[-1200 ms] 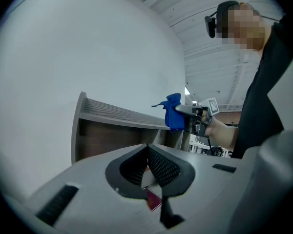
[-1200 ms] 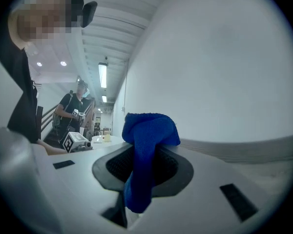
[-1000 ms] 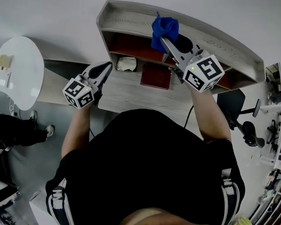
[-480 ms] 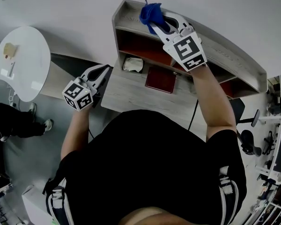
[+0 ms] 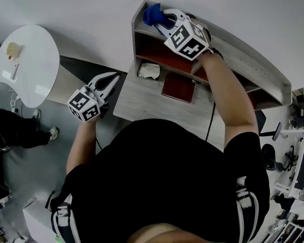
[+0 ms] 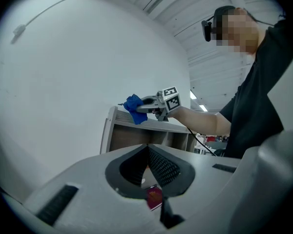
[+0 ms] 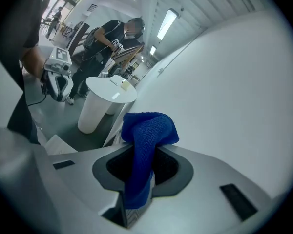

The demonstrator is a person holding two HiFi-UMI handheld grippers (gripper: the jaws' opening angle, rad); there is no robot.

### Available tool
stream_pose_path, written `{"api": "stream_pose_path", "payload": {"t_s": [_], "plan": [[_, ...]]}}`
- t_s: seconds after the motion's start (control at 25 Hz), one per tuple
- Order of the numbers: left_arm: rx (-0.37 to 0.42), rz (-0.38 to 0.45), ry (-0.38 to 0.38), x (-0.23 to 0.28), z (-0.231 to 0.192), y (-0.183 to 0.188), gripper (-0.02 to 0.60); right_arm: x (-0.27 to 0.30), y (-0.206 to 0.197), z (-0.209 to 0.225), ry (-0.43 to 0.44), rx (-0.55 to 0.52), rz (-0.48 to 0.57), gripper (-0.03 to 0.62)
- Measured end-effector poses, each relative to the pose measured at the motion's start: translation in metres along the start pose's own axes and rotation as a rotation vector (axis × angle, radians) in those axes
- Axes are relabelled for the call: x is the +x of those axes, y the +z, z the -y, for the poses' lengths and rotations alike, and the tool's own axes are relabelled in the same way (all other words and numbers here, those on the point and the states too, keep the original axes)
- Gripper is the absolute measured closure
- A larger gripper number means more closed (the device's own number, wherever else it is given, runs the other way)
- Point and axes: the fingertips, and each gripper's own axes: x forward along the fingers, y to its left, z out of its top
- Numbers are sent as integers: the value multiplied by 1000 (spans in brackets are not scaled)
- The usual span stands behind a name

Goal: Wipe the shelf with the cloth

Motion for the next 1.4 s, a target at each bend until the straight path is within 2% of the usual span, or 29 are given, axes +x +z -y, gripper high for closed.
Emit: {"api": "stream_pose_path", "payload": {"t_s": [0.24, 0.68, 0.96, 1.4], "plan": [[-6, -11, 33, -17, -14, -1, 565, 24, -4, 1, 24, -20, -49, 513], [6, -27, 28, -29, -25, 1, 565, 59, -29, -11, 69, -61, -168, 517], [1, -45, -1, -34, -35, -3, 565, 69, -33, -13, 73, -26, -219, 528], [16, -87, -87, -41, -60, -8, 565, 72, -35, -10, 49, 60, -271, 531]]}}
